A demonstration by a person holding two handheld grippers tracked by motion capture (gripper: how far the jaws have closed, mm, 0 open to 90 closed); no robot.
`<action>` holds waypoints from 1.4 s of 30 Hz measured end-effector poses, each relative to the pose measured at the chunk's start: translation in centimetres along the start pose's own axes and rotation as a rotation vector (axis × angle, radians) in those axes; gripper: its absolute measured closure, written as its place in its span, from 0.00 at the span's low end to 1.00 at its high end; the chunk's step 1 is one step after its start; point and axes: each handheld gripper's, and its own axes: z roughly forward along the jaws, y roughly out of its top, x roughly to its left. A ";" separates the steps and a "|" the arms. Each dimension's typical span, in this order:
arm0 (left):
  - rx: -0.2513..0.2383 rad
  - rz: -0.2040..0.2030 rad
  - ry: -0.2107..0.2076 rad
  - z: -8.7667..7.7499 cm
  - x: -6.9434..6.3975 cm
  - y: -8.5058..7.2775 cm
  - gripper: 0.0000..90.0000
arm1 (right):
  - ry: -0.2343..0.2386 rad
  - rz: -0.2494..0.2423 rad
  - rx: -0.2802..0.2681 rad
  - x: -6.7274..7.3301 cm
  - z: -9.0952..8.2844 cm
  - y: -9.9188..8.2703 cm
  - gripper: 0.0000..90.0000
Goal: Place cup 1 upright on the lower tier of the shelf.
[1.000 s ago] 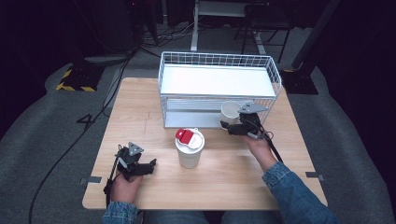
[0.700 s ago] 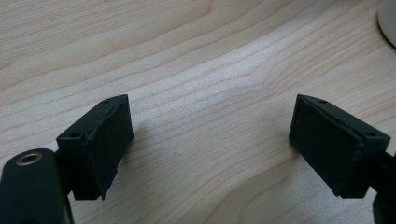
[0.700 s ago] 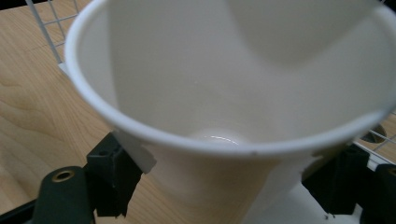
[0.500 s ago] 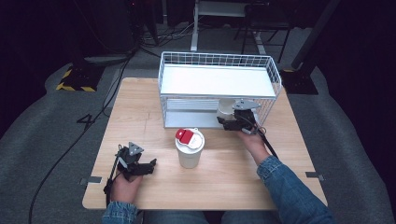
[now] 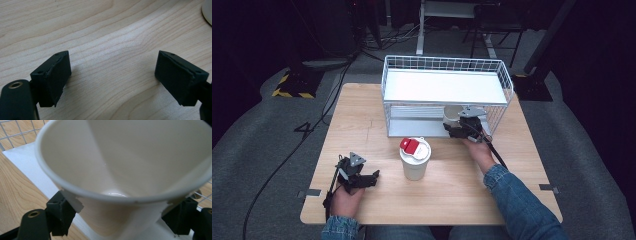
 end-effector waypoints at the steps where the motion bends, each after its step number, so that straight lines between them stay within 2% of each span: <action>1: 0.000 0.000 0.000 0.0 0.0 0.0 0.16 | -0.001 -0.001 -0.003 0.0 0.0 0.0 0.25; 13: 0.000 0.000 0.000 0.0 0.0 0.0 0.16 | 0.002 0.008 0.006 0.0 0.6 -0.3 0.25; 20: 0.000 0.000 0.000 0.0 0.0 0.0 0.16 | 0.007 0.047 0.022 -0.3 1.1 -0.6 0.25; 32: 0.001 -0.001 0.000 0.0 0.0 0.0 0.16 | 0.032 0.106 0.018 -1.0 1.8 -0.9 0.25; 38: 0.000 0.000 0.000 0.0 0.0 0.0 0.16 | 0.039 0.151 0.022 -1.4 2.0 -1.0 0.25; 42: 0.000 0.001 0.001 0.0 0.0 0.0 0.16 | 0.039 0.152 0.020 -1.4 2.0 -1.1 0.25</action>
